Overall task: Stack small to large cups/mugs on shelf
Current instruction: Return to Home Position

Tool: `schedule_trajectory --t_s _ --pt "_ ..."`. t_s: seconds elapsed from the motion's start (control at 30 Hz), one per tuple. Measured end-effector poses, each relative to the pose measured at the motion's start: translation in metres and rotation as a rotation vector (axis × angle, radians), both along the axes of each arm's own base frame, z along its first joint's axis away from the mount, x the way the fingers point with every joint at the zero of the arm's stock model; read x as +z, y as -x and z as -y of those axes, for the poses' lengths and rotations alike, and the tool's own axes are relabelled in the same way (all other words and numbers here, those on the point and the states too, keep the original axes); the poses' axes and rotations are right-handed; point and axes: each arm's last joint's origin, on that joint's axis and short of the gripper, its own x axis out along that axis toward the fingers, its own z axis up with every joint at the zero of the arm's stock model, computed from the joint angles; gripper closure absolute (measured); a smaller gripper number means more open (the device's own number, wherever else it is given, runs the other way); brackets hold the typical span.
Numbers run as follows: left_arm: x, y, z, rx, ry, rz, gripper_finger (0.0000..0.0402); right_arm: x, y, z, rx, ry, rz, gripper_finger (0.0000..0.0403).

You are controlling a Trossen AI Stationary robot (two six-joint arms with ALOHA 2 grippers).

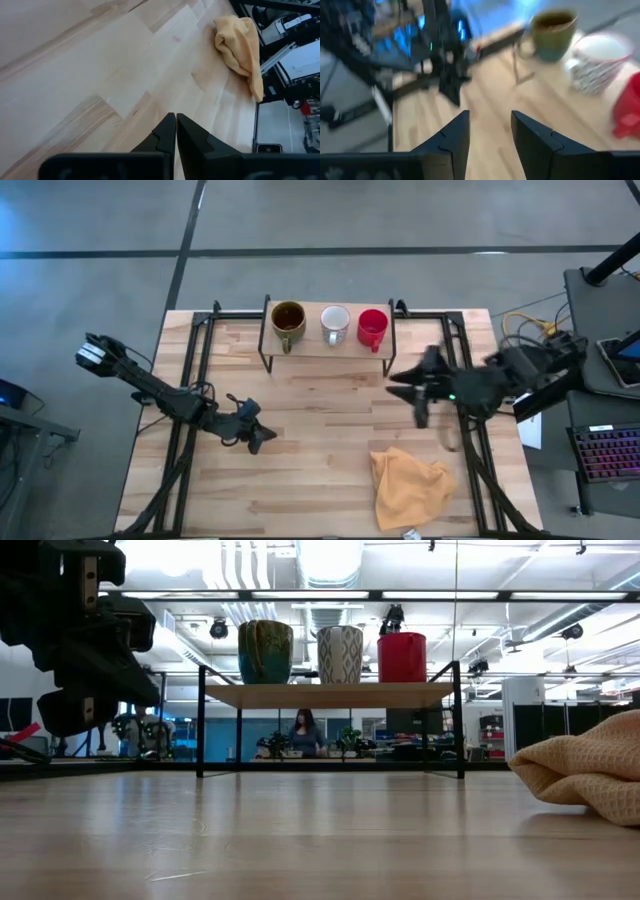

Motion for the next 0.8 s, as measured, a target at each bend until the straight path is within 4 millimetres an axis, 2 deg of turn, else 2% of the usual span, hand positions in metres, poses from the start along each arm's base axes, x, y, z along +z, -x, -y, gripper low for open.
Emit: schedule_trajectory --t_s 0.17,0.3,0.47,0.63,0.8 --pt "0.003 -0.002 0.001 -0.016 0.027 0.032 0.0402 -0.027 0.043 -0.001 -0.077 0.021 0.154 0.0269" --pt "0.007 -0.003 0.002 -0.017 0.044 0.068 0.0402 -0.039 0.072 0.016 -0.017 -0.072 0.279 0.027" --pt "0.015 -0.008 0.002 -0.026 0.05 0.164 0.0402 -0.053 0.105 0.04 0.042 -0.059 0.43 0.0264" --pt "0.032 -0.017 -0.007 -0.015 -0.021 0.345 0.0402 -0.072 0.134 0.056 0.089 -0.014 0.688 0.0265" --pt "0.047 -0.026 -0.03 0.024 -0.219 0.491 0.0402 -0.103 0.149 0.064 0.115 0.035 0.794 0.0271"
